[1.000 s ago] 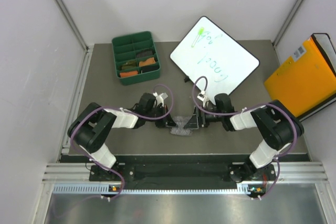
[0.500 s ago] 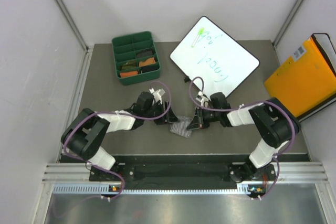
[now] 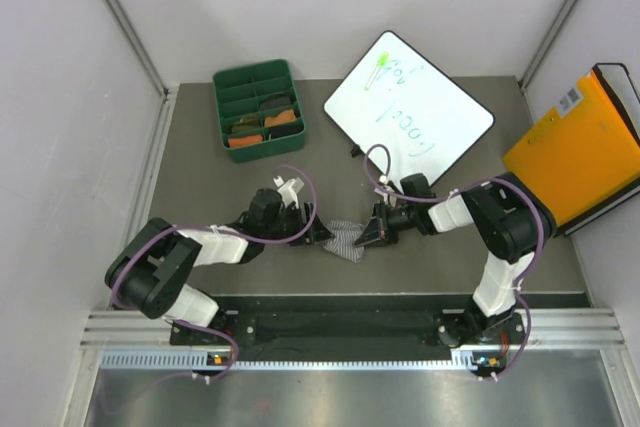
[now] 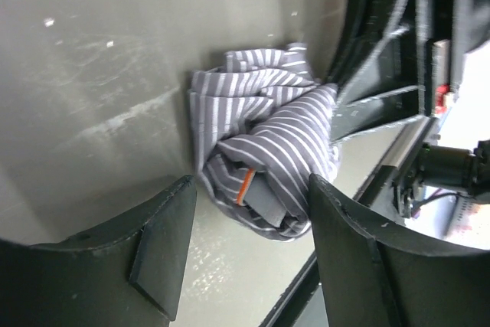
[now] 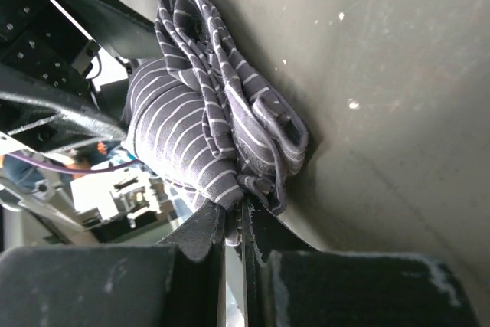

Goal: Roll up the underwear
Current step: Roll the underwear to the center of the board, then pick up the underwear from the center of the board.

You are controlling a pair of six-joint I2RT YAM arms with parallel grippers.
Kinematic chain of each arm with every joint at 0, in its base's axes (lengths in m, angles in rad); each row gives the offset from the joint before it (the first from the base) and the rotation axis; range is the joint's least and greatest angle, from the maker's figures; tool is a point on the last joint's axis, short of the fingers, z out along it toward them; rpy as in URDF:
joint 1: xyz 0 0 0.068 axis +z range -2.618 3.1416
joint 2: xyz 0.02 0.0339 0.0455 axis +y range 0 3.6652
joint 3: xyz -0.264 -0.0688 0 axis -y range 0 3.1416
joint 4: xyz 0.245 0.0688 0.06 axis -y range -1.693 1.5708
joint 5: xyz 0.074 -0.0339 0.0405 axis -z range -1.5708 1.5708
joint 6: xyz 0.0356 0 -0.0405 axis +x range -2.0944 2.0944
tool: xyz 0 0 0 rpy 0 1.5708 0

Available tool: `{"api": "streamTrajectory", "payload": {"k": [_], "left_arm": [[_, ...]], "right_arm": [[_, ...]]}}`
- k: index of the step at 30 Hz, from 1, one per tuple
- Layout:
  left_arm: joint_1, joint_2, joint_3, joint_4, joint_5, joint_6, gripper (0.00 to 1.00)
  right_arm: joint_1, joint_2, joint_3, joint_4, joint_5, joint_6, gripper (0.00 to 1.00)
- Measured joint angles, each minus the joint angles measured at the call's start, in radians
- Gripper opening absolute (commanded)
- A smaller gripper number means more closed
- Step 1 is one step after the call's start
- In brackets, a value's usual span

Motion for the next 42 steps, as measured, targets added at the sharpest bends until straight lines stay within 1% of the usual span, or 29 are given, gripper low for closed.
{"api": "streamTrajectory", "payload": {"k": [5,8,10,12,15,16,19,20,22,23,25,26,27,28,29,31,32,35,38,42], "left_arm": [[-0.003,0.007,-0.025,0.096,0.021,-0.029,0.71],[-0.005,0.006,-0.046,0.150,0.022,-0.047,0.78],[-0.006,0.004,-0.064,0.178,0.021,-0.058,0.79],[-0.007,0.003,-0.078,0.194,0.020,-0.064,0.77],[-0.007,0.011,-0.079,0.215,0.024,-0.071,0.68],[-0.007,0.022,-0.079,0.230,0.028,-0.074,0.62],[-0.007,0.067,-0.079,0.261,0.033,-0.080,0.51],[-0.007,0.082,-0.078,0.269,0.034,-0.082,0.41],[-0.007,0.108,-0.070,0.277,0.033,-0.079,0.34],[-0.007,0.117,-0.063,0.277,0.034,-0.082,0.23],[-0.007,0.140,-0.044,0.274,0.036,-0.079,0.12],[-0.007,0.152,-0.028,0.269,0.039,-0.074,0.06],[-0.007,0.158,-0.019,0.263,0.041,-0.072,0.00],[-0.007,0.163,-0.006,0.249,0.044,-0.069,0.00],[-0.007,0.166,0.007,0.232,0.045,-0.061,0.00],[-0.008,0.172,0.039,0.192,0.047,-0.034,0.00],[-0.008,0.177,0.057,0.169,0.049,-0.019,0.00],[-0.008,0.184,0.098,0.110,0.056,0.033,0.00],[-0.008,0.195,0.137,0.056,0.078,0.086,0.00],[-0.008,0.199,0.155,0.025,0.094,0.133,0.00]], "right_arm": [[-0.003,0.034,0.012,0.018,-0.031,0.037,0.00],[-0.003,0.047,0.016,0.027,-0.042,0.052,0.00],[-0.003,0.055,0.020,0.030,-0.048,0.055,0.00],[-0.004,0.059,0.022,0.032,-0.053,0.062,0.00],[-0.004,0.065,0.024,0.034,-0.058,0.070,0.00],[-0.004,0.066,0.024,0.037,-0.059,0.073,0.00],[-0.004,0.072,0.024,0.048,-0.066,0.085,0.00],[-0.004,0.072,0.024,0.051,-0.067,0.087,0.00],[-0.004,0.072,0.024,0.053,-0.067,0.088,0.00],[-0.004,0.072,0.024,0.053,-0.067,0.088,0.00],[-0.004,0.071,0.024,0.051,-0.067,0.086,0.09],[-0.004,0.068,0.024,0.045,-0.064,0.081,0.23],[-0.004,0.062,0.024,0.032,-0.058,0.073,0.32],[-0.004,0.053,0.024,0.018,-0.050,0.062,0.44],[-0.004,0.045,0.025,0.003,-0.041,0.048,0.58],[-0.003,0.011,0.038,-0.043,-0.052,0.015,0.63],[0.000,-0.013,0.053,-0.077,-0.033,-0.013,0.68],[-0.010,-0.062,0.088,-0.171,0.023,-0.097,0.74],[-0.045,-0.088,0.123,-0.246,0.066,-0.179,0.75],[-0.097,-0.088,0.183,-0.315,0.116,-0.280,0.76]]}}
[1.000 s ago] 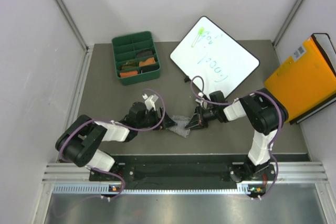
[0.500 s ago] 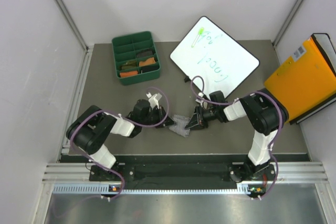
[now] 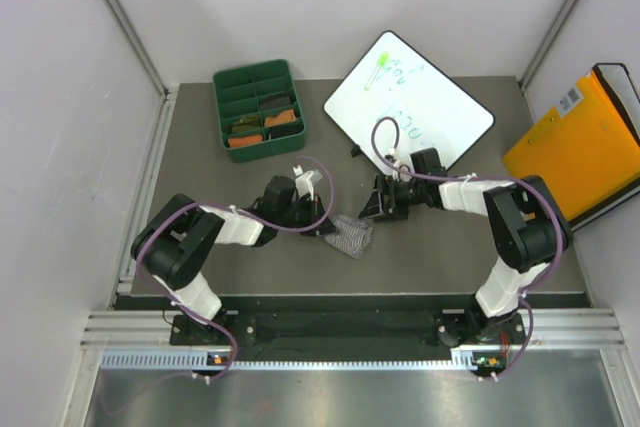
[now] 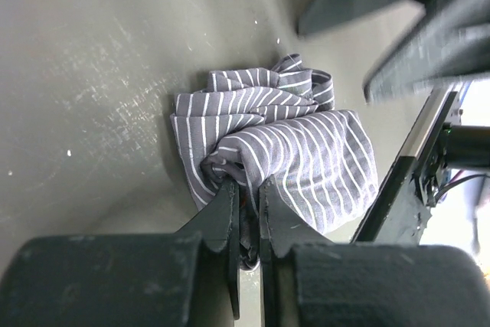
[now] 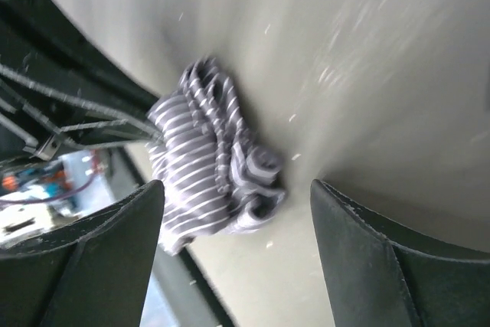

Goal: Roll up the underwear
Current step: Pick up the underwear from the center of the board.

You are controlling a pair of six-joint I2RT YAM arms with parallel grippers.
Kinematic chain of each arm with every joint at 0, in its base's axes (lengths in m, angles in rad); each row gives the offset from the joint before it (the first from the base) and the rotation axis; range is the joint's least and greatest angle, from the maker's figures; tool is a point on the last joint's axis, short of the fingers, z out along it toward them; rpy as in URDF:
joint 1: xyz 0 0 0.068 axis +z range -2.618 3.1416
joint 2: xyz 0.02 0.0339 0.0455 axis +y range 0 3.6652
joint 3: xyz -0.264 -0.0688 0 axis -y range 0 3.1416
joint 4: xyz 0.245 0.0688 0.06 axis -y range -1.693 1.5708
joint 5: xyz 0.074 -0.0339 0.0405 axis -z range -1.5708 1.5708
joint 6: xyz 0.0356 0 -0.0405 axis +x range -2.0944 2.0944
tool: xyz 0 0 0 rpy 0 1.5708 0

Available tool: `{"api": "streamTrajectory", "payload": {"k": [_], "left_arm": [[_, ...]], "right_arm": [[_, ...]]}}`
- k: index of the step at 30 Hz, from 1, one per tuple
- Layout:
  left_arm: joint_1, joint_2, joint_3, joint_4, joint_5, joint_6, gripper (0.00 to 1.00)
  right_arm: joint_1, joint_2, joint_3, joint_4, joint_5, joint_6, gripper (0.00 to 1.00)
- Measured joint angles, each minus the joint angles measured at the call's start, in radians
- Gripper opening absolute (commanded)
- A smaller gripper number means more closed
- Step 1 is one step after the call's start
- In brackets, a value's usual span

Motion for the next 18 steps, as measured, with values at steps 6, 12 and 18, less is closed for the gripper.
{"api": "streamTrajectory", "payload": {"k": [6,12,18], "left_arm": [[0.000,0.001,0.011,-0.021,0.007,0.031,0.00],[0.000,0.006,0.019,-0.032,0.011,0.037,0.00],[0.000,0.006,0.020,-0.032,0.012,0.038,0.00]], "right_arm": [[0.000,0.064,0.090,-0.036,-0.016,-0.113,0.76],[0.092,0.098,0.111,-0.028,-0.060,-0.167,0.71],[0.138,0.127,0.108,0.006,-0.119,-0.170,0.53]]}}
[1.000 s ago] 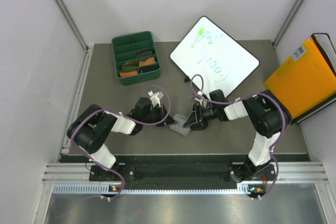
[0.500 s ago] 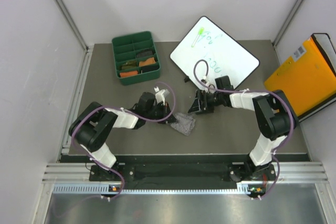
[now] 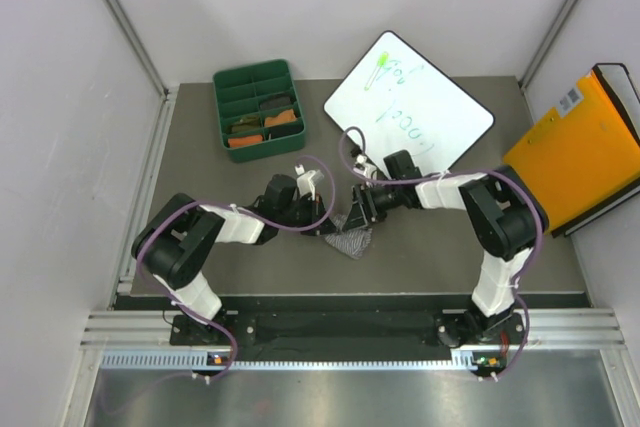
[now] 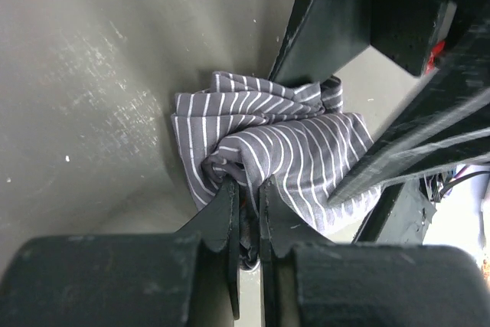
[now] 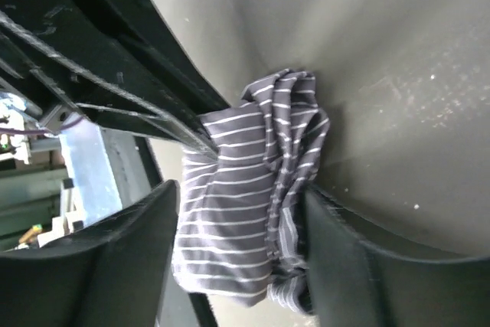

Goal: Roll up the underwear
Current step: Pick up the underwear from the center of the board.

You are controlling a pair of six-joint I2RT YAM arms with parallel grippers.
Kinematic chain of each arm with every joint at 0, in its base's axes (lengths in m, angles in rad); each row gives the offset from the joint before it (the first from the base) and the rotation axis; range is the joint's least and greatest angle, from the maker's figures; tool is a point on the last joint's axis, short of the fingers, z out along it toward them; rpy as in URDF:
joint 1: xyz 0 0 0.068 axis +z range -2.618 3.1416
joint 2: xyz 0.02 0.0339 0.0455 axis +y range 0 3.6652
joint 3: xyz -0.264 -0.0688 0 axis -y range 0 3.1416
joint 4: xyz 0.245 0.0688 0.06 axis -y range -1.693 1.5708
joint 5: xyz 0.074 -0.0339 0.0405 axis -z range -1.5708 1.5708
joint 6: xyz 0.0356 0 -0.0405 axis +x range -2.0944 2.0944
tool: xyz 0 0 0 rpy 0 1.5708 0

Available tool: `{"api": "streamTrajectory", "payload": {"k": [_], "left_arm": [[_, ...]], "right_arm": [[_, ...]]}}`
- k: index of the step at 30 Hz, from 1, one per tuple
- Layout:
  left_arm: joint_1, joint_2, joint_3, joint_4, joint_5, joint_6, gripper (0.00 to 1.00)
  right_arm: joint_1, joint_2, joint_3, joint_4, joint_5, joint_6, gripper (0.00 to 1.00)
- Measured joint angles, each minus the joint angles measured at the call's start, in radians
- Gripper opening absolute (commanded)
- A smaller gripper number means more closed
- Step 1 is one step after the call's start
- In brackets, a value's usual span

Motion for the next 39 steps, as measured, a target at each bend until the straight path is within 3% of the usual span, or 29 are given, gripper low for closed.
{"api": "streamTrajectory", "payload": {"k": [1,6,9,10,11,12,14,15,19,23,31,39], "left_arm": [[0.000,0.000,0.000,0.000,0.000,0.000,0.00],[0.000,0.000,0.000,-0.001,0.000,0.000,0.00],[0.000,0.001,0.001,-0.002,-0.001,-0.002,0.00],[0.001,0.002,0.003,-0.003,-0.001,-0.003,0.06],[0.002,0.005,0.006,-0.009,0.000,-0.006,0.27],[0.002,0.005,0.010,-0.017,0.000,-0.010,0.41],[0.006,0.005,0.021,-0.040,-0.009,-0.018,0.60],[0.013,0.004,0.028,-0.056,-0.013,-0.026,0.73],[0.064,-0.031,0.131,-0.212,-0.092,-0.021,0.87],[0.209,-0.062,0.312,-0.435,-0.243,0.014,0.85],[0.497,0.000,0.701,-0.679,-0.434,0.067,0.62],[0.542,0.174,0.855,-0.814,-0.615,0.116,0.52]], "right_arm": [[0.003,0.005,0.000,0.002,0.001,-0.004,0.44],[0.005,0.046,0.004,0.019,-0.014,-0.006,0.31],[0.005,0.058,0.010,0.019,-0.023,-0.013,0.00],[0.005,0.060,0.013,0.016,-0.024,-0.011,0.00],[0.004,0.061,0.016,0.013,-0.025,-0.016,0.00],[0.003,0.061,0.020,0.003,-0.022,-0.015,0.00],[0.003,0.061,0.028,-0.015,-0.017,-0.017,0.00],[0.004,0.057,0.031,-0.028,-0.010,-0.016,0.00],[-0.013,0.010,0.046,-0.101,0.018,-0.014,0.00],[-0.087,-0.062,0.125,-0.203,0.053,-0.025,0.00],[-0.134,-0.117,0.368,-0.298,0.130,-0.039,0.00],[-0.132,-0.114,0.545,-0.473,0.161,-0.023,0.00]]}}
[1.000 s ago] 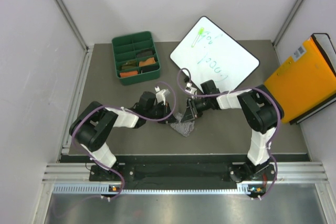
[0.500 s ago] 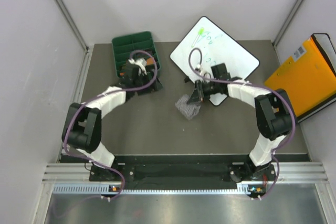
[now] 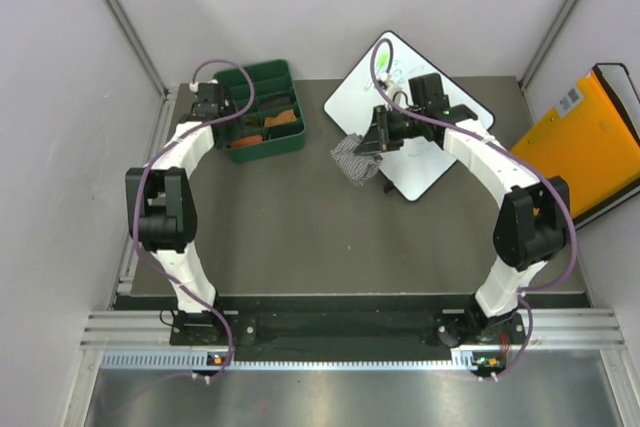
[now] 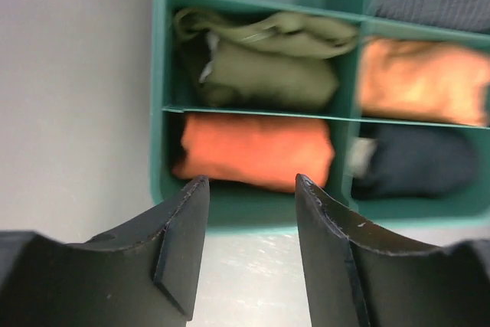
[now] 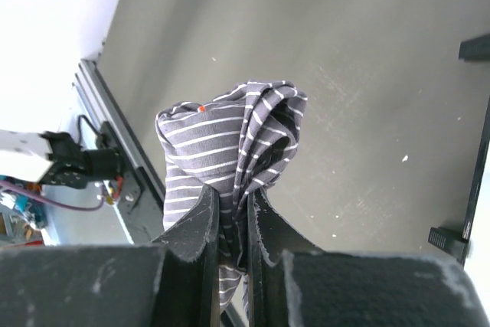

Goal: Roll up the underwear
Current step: Pick up the underwear from the center of the board, then move the storage box to the center of the board.

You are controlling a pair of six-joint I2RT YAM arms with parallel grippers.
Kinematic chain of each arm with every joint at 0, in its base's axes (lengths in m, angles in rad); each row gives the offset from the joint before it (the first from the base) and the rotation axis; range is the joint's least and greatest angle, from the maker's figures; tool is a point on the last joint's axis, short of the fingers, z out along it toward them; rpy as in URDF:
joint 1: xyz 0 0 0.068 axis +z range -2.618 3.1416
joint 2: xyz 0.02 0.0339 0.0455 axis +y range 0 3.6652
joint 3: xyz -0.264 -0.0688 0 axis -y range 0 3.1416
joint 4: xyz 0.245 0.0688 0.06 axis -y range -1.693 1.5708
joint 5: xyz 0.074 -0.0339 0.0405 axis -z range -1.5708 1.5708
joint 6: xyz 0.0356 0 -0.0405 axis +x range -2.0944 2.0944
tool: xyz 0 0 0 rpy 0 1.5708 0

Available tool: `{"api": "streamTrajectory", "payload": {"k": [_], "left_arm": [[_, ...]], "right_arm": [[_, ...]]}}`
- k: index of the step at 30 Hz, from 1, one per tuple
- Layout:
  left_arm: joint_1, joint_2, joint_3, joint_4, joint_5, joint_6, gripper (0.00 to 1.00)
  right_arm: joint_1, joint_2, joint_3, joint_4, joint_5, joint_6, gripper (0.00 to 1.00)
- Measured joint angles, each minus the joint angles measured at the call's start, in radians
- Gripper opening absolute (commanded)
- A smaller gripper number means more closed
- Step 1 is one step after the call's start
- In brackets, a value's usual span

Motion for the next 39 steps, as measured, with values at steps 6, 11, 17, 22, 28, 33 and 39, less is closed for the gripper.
{"api": "streamTrajectory", "payload": {"k": [6,11,17,22,28,33,39], "left_arm": [[0.007,0.084,0.046,-0.045,-0.037,0.000,0.49],[0.010,0.086,0.074,-0.063,-0.048,0.000,0.53],[0.014,0.070,0.090,-0.064,-0.060,0.019,0.52],[0.045,0.070,0.104,-0.078,-0.090,0.028,0.53],[0.058,0.071,0.104,-0.078,-0.100,0.039,0.51],[0.058,0.086,0.104,-0.079,-0.061,0.046,0.30],[0.068,0.108,0.105,-0.108,-0.046,0.046,0.06]], "right_arm": [[0.000,0.023,0.130,-0.094,0.001,0.005,0.00],[0.000,0.054,0.178,-0.150,-0.003,0.036,0.00],[0.000,0.093,0.243,-0.204,-0.008,0.069,0.00],[0.000,0.111,0.285,-0.230,-0.012,0.083,0.00],[0.000,0.113,0.296,-0.249,-0.014,0.097,0.00],[0.000,0.113,0.303,-0.272,-0.011,0.097,0.00],[0.000,0.113,0.309,-0.286,-0.005,0.097,0.00]]}}
